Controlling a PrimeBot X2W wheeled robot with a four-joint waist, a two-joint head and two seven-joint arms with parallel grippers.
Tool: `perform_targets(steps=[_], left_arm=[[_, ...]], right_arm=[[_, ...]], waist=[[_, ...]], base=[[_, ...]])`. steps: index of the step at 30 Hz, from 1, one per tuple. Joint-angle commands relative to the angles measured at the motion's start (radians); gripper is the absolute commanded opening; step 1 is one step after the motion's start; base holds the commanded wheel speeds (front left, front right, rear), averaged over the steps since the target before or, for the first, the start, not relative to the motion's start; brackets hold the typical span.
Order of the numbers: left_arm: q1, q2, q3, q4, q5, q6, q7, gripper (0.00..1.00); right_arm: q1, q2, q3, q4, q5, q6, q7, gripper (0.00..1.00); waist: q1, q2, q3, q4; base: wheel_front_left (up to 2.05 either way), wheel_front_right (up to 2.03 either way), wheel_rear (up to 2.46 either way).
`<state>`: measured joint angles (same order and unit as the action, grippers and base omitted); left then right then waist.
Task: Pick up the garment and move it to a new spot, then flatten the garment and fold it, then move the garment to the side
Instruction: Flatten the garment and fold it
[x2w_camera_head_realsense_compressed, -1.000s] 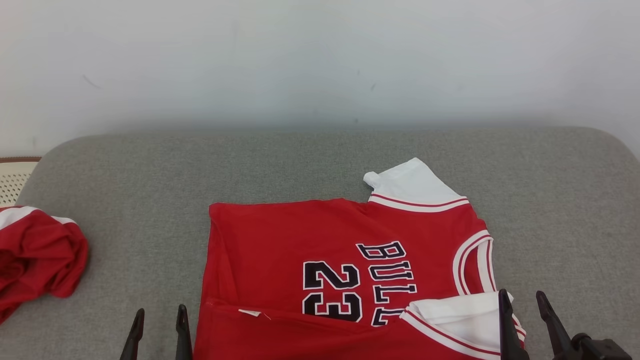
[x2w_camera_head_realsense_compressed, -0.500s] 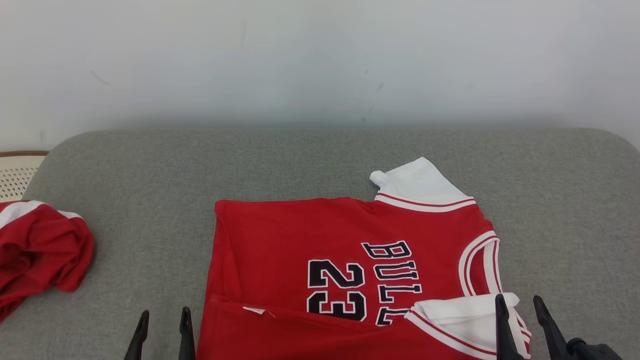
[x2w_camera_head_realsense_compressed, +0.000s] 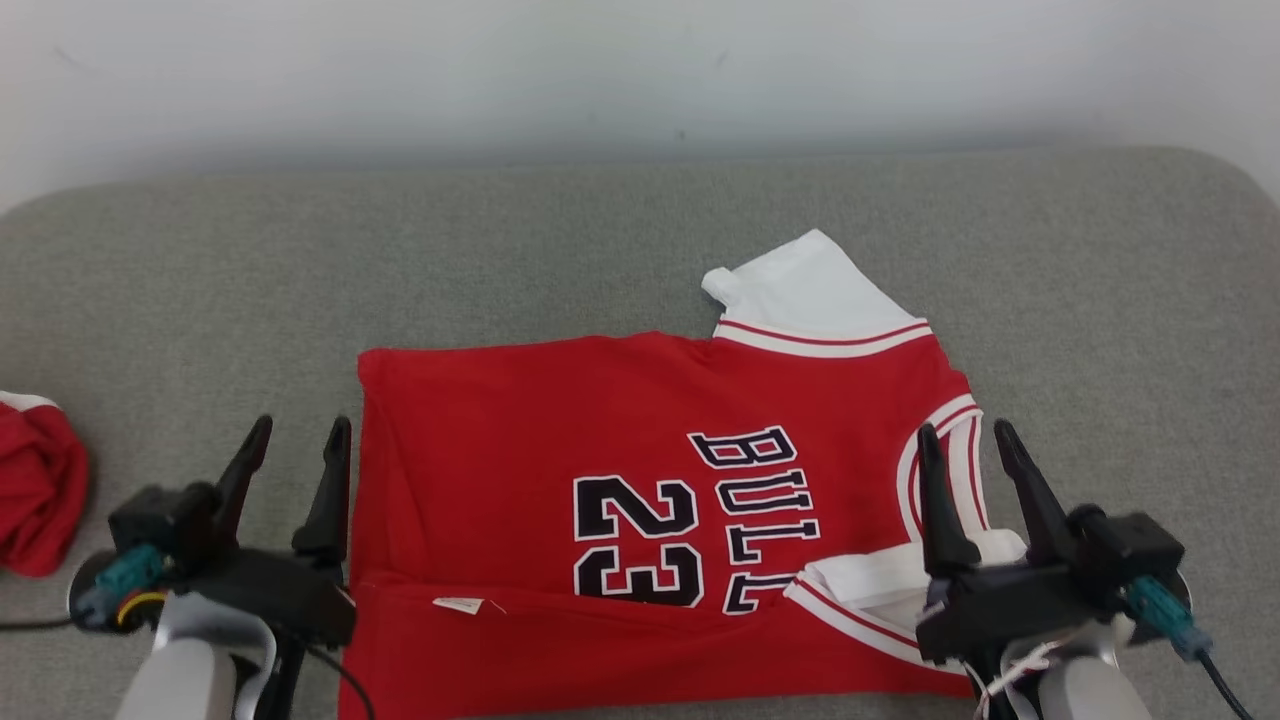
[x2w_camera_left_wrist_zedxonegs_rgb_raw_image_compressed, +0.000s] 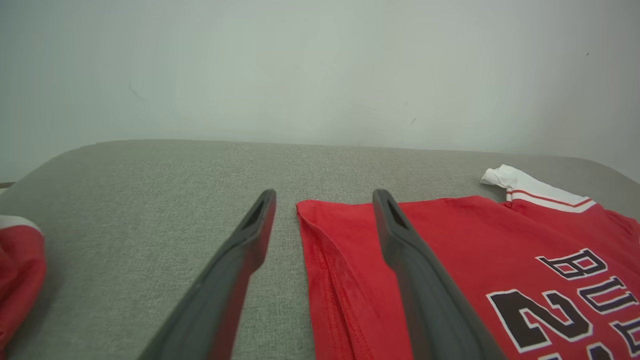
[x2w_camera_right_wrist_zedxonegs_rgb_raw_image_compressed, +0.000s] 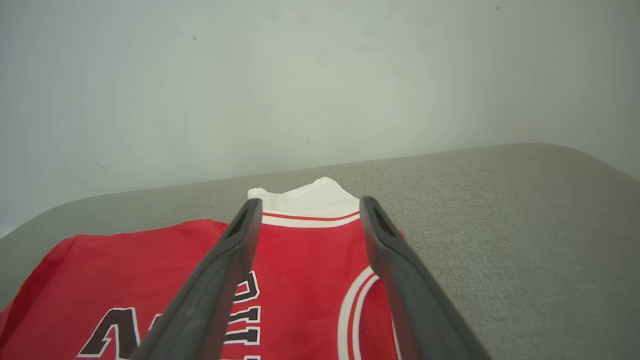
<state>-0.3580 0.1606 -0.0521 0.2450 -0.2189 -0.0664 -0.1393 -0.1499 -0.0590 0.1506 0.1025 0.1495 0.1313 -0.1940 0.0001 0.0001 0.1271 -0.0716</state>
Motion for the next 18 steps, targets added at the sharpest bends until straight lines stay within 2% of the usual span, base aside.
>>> perform_targets(steps=[1, 8, 13, 18], left_arm=[[-0.046, 0.012, -0.001, 0.024, -0.024, -0.013, 0.024, 1.0], [-0.26, 0.064, -0.008, 0.152, -0.105, -0.051, 0.142, 1.0], [-0.346, 0.103, -0.021, 0.241, -0.156, -0.059, 0.214, 1.0], [-0.381, 0.125, -0.035, 0.295, -0.17, -0.06, 0.227, 1.0]], right_arm=[[-0.048, -0.002, 0.013, 0.014, 0.004, -0.001, -0.003, 1.0], [-0.314, -0.02, 0.048, 0.136, 0.002, -0.001, -0.015, 1.0], [-0.461, -0.022, 0.076, 0.227, 0.01, -0.001, -0.031, 1.0], [-0.536, -0.019, 0.092, 0.302, 0.021, -0.001, -0.05, 1.0]], waist=[[-0.0001, -0.0001, 0.111, -0.064], [-0.0001, -0.0001, 0.229, -0.11], [-0.0001, -0.0001, 0.263, -0.13], [-0.0001, -0.0001, 0.265, -0.131]], base=[[0.0, 0.0, 0.0], [0.0, 0.0, 0.0], [0.0, 0.0, 0.0], [0.0, 0.0, 0.0]])
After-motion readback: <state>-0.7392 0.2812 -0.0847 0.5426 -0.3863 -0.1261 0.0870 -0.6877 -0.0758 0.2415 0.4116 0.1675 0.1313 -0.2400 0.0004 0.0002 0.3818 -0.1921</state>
